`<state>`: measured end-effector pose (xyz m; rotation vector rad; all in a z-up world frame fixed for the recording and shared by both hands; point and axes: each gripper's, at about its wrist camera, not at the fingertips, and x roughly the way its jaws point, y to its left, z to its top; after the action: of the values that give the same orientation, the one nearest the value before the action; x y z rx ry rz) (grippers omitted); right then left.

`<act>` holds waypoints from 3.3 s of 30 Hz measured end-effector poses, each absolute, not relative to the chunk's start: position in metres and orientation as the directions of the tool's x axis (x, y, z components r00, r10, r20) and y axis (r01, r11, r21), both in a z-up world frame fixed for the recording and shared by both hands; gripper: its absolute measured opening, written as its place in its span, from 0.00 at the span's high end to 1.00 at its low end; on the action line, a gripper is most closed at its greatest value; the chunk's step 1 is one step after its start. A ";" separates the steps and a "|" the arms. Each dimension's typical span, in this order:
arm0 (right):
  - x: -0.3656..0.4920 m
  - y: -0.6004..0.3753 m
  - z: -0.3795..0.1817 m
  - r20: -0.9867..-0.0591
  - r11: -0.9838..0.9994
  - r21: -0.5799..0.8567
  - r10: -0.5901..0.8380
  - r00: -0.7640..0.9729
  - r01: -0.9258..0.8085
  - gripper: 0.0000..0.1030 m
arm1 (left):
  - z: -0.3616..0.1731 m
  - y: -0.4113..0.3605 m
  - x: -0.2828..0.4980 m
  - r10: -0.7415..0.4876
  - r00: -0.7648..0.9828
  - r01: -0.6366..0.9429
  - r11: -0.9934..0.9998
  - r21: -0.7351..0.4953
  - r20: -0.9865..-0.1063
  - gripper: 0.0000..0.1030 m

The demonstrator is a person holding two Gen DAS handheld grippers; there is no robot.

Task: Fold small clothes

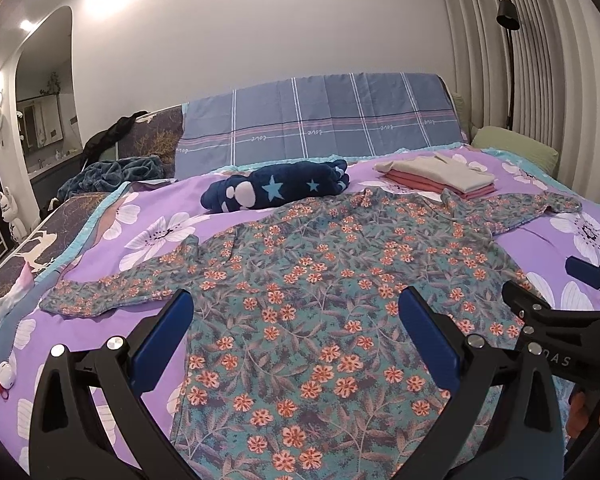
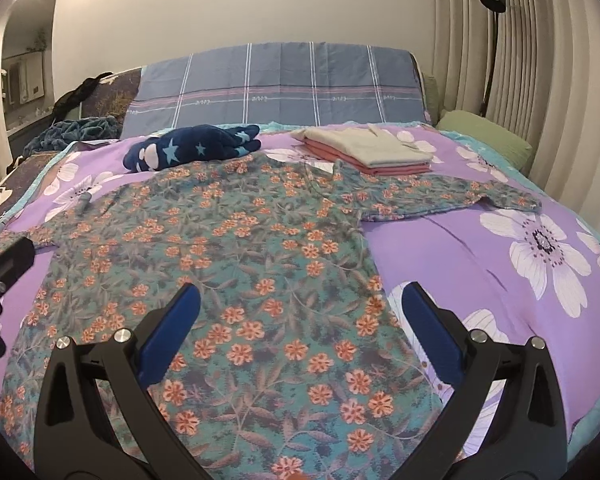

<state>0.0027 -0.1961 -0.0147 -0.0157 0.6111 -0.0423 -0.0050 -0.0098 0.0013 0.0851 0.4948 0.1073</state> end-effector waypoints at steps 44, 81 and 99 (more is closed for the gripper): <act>0.007 -0.186 -0.015 -0.575 1.000 -0.015 -0.019 0.818 0.013 0.02 | -0.020 0.008 0.003 -0.005 0.847 0.011 1.000 0.008 -0.531 0.01; 0.106 -0.160 -0.028 -0.629 0.989 -0.149 -0.112 0.769 0.022 0.02 | -0.137 0.488 0.061 0.150 0.785 -0.614 0.325 -0.719 -0.602 0.74; 0.112 -0.180 -0.039 -0.660 0.995 -0.096 -0.093 0.746 0.039 0.02 | -0.130 0.508 0.054 0.289 0.655 -0.756 0.254 -0.603 -0.698 0.98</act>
<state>0.1117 -0.1796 -0.0389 -0.0772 0.7256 -0.0725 0.0542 0.5084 -0.1297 -1.0981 0.5048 0.7518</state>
